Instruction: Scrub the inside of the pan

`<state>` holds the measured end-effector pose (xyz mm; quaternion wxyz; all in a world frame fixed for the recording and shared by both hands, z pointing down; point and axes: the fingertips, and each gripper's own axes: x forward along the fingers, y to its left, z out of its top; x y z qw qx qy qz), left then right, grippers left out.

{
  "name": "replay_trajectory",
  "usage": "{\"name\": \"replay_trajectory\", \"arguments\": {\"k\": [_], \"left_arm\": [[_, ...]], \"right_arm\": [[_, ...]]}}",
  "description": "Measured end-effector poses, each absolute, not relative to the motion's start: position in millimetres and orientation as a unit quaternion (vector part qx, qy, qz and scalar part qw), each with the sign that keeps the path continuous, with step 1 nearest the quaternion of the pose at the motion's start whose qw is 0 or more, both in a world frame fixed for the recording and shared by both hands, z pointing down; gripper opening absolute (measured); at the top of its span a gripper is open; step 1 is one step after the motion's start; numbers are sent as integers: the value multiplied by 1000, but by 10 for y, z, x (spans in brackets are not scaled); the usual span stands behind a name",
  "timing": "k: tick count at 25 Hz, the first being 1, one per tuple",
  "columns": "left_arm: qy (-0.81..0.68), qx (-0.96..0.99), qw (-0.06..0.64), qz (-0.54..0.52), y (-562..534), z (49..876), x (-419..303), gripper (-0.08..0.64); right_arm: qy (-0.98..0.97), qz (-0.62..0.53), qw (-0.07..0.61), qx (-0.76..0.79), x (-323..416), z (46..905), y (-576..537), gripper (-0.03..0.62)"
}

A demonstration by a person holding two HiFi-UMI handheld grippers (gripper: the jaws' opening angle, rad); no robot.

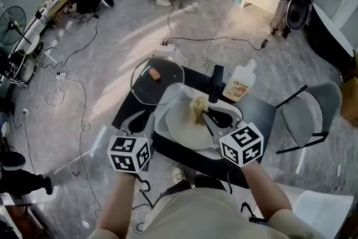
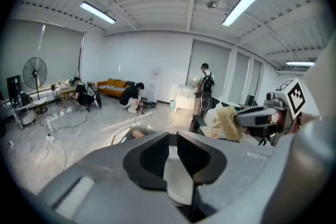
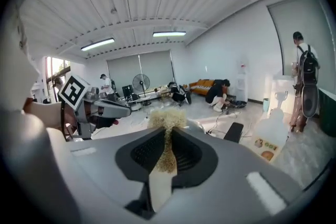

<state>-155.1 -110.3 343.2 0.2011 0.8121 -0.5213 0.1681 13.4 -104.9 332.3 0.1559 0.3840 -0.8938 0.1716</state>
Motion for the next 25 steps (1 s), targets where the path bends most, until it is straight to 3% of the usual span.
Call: {"name": "replay_trajectory", "arguments": {"k": [14,25], "left_arm": [[-519,849,-27,94,-855,1846,-1369,15],[-533,839,-94,55,-578,1455,-1368,6]], "right_arm": [[-907,20,40,419,274,1695,-731,48],[-903,-57,15,425,352,1170,-439,46]]}}
